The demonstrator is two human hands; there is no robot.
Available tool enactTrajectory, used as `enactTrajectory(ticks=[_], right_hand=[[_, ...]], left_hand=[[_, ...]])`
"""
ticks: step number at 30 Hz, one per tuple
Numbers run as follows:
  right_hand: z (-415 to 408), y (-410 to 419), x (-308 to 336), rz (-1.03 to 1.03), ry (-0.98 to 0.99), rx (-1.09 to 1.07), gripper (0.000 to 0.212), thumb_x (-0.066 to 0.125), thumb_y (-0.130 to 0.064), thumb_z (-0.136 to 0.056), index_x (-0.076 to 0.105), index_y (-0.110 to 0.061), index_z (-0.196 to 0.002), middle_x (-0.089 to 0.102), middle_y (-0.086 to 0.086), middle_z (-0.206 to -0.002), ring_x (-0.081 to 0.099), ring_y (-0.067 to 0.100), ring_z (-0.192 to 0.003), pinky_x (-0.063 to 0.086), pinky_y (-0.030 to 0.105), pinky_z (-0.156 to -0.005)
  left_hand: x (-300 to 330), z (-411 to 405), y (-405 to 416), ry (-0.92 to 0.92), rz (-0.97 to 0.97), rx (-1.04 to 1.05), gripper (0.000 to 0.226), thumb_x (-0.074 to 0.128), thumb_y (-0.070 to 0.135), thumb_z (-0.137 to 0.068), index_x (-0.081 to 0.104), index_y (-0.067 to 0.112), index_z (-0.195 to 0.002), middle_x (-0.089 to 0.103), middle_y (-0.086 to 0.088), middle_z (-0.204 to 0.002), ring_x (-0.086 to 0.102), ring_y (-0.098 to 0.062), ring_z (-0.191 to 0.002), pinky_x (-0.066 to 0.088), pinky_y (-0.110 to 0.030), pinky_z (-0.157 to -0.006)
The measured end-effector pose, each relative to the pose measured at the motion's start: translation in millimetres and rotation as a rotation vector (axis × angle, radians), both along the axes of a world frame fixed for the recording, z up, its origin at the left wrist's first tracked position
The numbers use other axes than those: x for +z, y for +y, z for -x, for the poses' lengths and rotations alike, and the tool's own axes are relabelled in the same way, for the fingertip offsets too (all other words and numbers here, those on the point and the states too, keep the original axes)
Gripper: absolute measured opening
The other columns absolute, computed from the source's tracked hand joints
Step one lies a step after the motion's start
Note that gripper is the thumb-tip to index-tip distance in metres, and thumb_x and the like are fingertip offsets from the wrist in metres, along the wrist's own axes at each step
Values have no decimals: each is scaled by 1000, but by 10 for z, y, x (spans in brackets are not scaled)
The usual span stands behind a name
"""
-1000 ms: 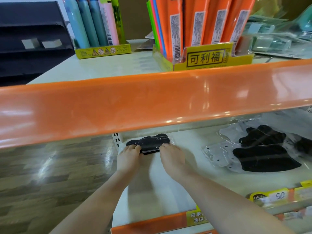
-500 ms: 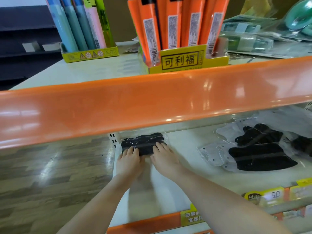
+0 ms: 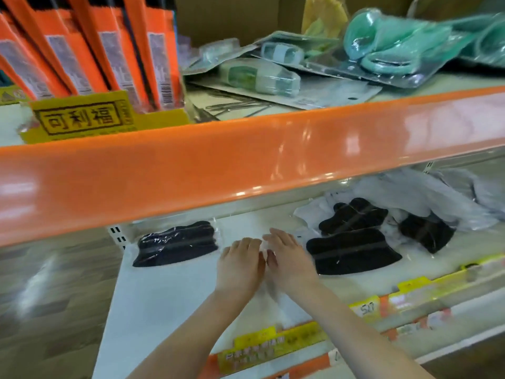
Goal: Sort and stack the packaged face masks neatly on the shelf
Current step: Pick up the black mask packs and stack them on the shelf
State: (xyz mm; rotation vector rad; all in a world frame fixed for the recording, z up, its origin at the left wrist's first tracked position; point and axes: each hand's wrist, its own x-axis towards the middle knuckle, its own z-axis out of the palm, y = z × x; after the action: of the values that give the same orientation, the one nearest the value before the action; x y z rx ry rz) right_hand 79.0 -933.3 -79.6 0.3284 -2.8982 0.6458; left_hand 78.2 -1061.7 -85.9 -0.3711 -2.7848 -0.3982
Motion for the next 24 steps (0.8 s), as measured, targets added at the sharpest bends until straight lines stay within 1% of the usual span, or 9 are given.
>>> enactTrajectory(ticks=[2,3,5,8,10,12,15,19,24], right_hand=[[-92,297,12,-17,33,-57,44,35,-28,-93,57,-16,-130,48,5,-142,46,23,-130,35,35,-107],[-138,457,-13,9,69,-74,46,36,-30,-88,65,-12,-119,59,10,-130,57,27,-119,43,39,-101],[-232,773,-77,62,120,-113,42,39,-29,-83,70,-10,-106,66,10,-115,64,30,-104,51,42,-91],[-357,1135,-111,56,127,-150,39,43,-26,-83,68,-12,-107,65,5,-114,63,26,-103,51,39,-89],[-409,1346,-156,31,158,-166,30,58,-21,-83,67,-12,-110,64,5,-117,62,25,-105,51,40,-92],[-439,1520,-206,6,139,-151,39,73,-15,-78,65,-13,-116,61,4,-123,58,23,-112,49,41,-97],[-484,1693,-220,-28,78,-117,53,77,-22,-74,61,-17,-124,57,2,-130,52,21,-121,46,41,-101],[-533,1851,-314,-79,46,-121,62,81,-35,-64,63,-19,-121,57,1,-131,56,21,-119,51,38,-93],[-559,1841,-355,-98,101,-148,63,86,-24,-52,67,-18,-112,63,0,-121,64,19,-104,55,33,-81]], left_hand=[[39,-24,311,-80,-27,-29,24,60,22,-85,67,17,-107,68,4,-105,65,-22,-96,49,-33,-77],[35,-37,450,-60,-43,-51,27,52,23,-87,66,17,-109,67,4,-107,65,-23,-98,49,-33,-78],[22,-76,696,-16,-72,-117,29,48,25,-78,68,19,-97,70,4,-91,68,-20,-81,51,-29,-64],[-64,-160,1006,23,-75,-171,30,49,28,-75,68,18,-96,70,4,-89,67,-17,-77,53,-27,-60],[-114,-219,1190,57,-109,-187,29,65,24,-73,66,16,-101,70,2,-95,67,-18,-84,55,-30,-65],[-163,-259,1350,79,-84,-197,34,71,24,-72,65,15,-104,69,1,-100,67,-18,-92,56,-31,-72],[-235,-302,1511,52,-51,-183,44,80,25,-66,67,15,-107,70,0,-106,67,-21,-102,56,-35,-82],[-372,-382,1597,42,-1,-145,50,81,28,-64,66,14,-110,69,-6,-113,65,-26,-108,54,-40,-87],[-443,-445,1604,53,3,-124,52,82,20,-62,67,16,-112,67,-5,-118,63,-23,-112,51,-37,-92]])
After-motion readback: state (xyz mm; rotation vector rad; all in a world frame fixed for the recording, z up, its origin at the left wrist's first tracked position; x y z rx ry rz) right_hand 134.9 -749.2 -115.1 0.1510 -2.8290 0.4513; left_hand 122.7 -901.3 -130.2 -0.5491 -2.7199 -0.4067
